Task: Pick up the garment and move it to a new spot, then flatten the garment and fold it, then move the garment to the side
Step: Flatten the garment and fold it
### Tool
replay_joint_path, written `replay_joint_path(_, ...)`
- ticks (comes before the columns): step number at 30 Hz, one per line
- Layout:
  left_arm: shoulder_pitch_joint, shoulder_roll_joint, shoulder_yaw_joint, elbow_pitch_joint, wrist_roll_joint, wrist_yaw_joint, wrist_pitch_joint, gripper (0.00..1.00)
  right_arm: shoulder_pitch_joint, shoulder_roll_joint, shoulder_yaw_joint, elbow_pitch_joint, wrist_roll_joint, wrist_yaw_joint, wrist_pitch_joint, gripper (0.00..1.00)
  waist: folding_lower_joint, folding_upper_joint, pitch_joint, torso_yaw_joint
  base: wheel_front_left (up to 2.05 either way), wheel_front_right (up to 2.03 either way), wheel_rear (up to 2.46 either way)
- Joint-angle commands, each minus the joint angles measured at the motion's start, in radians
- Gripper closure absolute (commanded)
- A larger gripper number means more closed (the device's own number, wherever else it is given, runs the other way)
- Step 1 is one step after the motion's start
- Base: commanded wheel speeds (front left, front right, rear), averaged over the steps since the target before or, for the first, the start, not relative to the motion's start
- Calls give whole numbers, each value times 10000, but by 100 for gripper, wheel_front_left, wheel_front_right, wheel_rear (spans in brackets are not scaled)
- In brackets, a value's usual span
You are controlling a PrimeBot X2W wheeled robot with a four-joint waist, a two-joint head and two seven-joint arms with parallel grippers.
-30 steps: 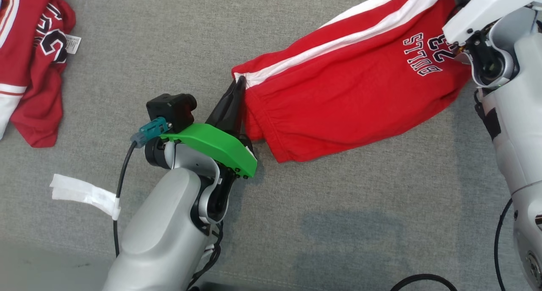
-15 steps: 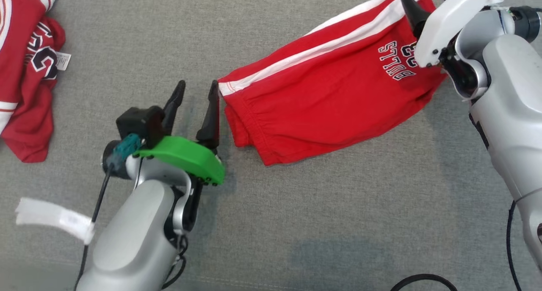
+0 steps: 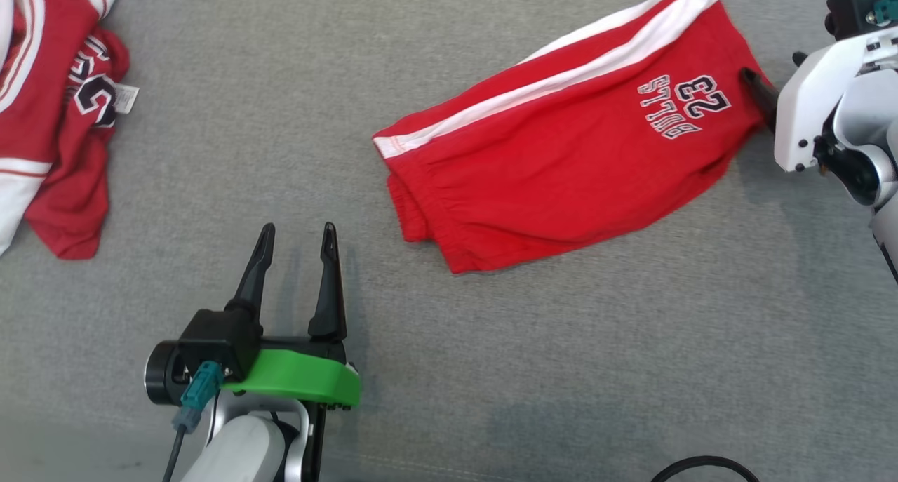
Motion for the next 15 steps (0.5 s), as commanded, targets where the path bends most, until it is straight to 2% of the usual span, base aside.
replay_joint_path(1,201,-64,43,-29,146,56,-87,0,239,-47,-140,89,189,-11,175,0,0,1,374,578,0,0,0)
replay_joint_path(4,321,-228,45,20,173,-50,-132,0,493,-13,-181,228,357,-6,536,0,0,1,372,832,0,0,0)
replay_joint_path(7,402,-302,126,141,142,-119,-160,0,762,309,-86,134,1020,15,1013,0,0,1,282,981,0,0,0)
replay_joint_path(11,492,-386,245,326,143,-261,-166,0,1141,365,264,-163,1875,34,1786,0,0,1,53,1056,0,0,0)
replay_joint_path(12,520,-385,253,398,178,-305,-160,0,1167,294,345,-283,2018,34,1819,83,0,1,-26,1058,0,0,0)
replay_joint_path(13,555,-389,249,459,192,-393,-163,0,1196,199,417,-377,2181,31,1907,100,0,1,-102,1047,0,0,0)
replay_joint_path(15,559,-433,274,449,218,-519,-165,0,1245,129,452,-482,2370,31,1871,100,0,1,-188,1027,0,0,0)
